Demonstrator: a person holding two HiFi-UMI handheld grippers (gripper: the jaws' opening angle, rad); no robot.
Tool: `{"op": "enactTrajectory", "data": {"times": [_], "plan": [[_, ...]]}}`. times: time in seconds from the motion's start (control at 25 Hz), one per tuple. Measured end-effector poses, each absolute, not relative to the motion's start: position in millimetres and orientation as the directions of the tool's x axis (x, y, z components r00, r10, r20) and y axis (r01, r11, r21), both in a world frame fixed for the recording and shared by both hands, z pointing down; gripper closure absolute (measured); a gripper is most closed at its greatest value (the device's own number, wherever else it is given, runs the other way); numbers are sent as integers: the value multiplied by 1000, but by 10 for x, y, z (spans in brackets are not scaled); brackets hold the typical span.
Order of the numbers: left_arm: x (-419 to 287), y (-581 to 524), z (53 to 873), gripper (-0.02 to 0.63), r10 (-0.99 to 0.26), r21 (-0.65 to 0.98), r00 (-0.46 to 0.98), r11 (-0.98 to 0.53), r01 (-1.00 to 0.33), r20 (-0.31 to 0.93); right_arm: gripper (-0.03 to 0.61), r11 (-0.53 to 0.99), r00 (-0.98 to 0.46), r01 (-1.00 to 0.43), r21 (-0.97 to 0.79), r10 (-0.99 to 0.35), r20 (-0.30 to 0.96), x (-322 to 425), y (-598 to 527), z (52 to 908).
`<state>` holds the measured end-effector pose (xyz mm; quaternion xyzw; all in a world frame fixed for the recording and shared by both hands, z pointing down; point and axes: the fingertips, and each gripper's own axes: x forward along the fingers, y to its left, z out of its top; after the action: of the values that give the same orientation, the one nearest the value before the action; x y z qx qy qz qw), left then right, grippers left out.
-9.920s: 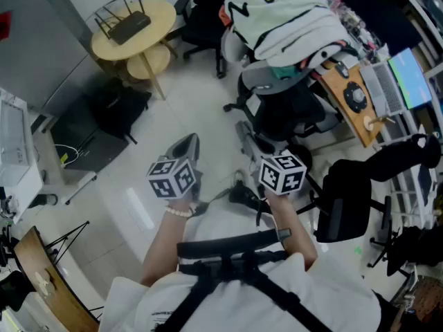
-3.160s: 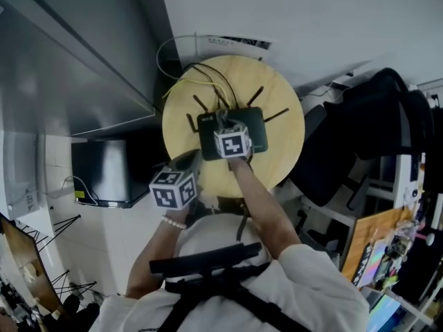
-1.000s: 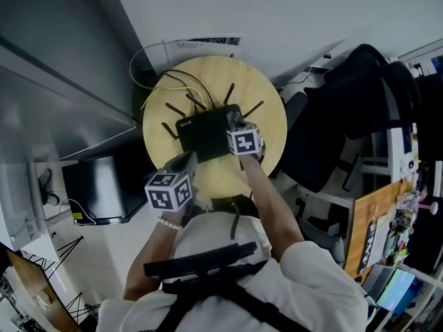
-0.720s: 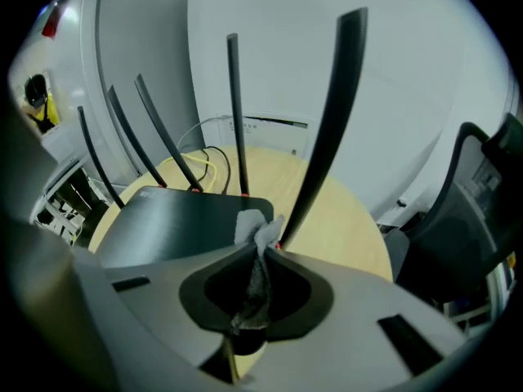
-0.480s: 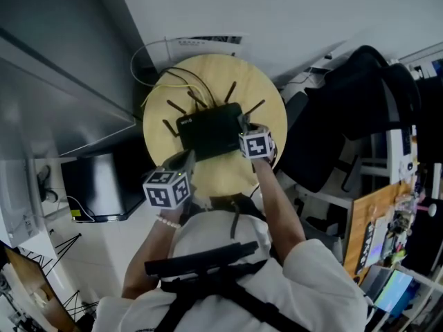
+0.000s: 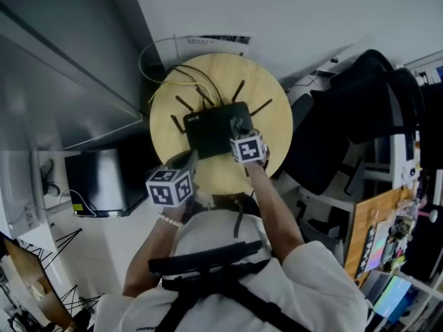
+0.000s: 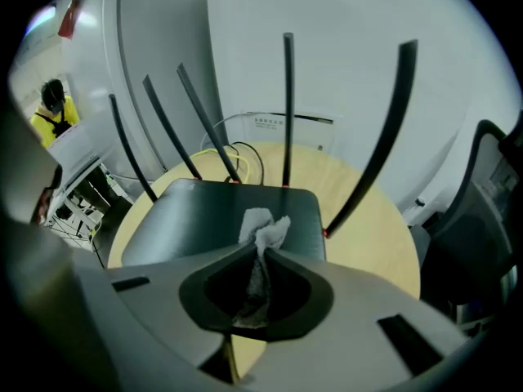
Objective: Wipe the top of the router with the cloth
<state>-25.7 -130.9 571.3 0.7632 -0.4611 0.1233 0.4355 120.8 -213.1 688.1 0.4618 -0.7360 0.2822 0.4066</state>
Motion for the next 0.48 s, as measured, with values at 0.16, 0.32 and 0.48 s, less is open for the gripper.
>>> {"op": "enactTrajectory", "data": {"times": [0.16, 0.32, 0.48], "plan": [[-317, -1269, 5712, 617, -604, 548, 534, -185, -816, 591, 538, 457, -287, -887, -69, -429, 856, 911, -2043, 6881], [-357, -1223, 5697, 617, -609, 544, 527, -180, -820, 593, 538, 494, -314, -865, -81, -410, 856, 695, -1954, 6884], [-426, -1174, 5706, 617, -616, 538, 513, -166, -826, 598, 538, 528, -333, -845, -85, -394, 857, 505, -1890, 6883]]}}
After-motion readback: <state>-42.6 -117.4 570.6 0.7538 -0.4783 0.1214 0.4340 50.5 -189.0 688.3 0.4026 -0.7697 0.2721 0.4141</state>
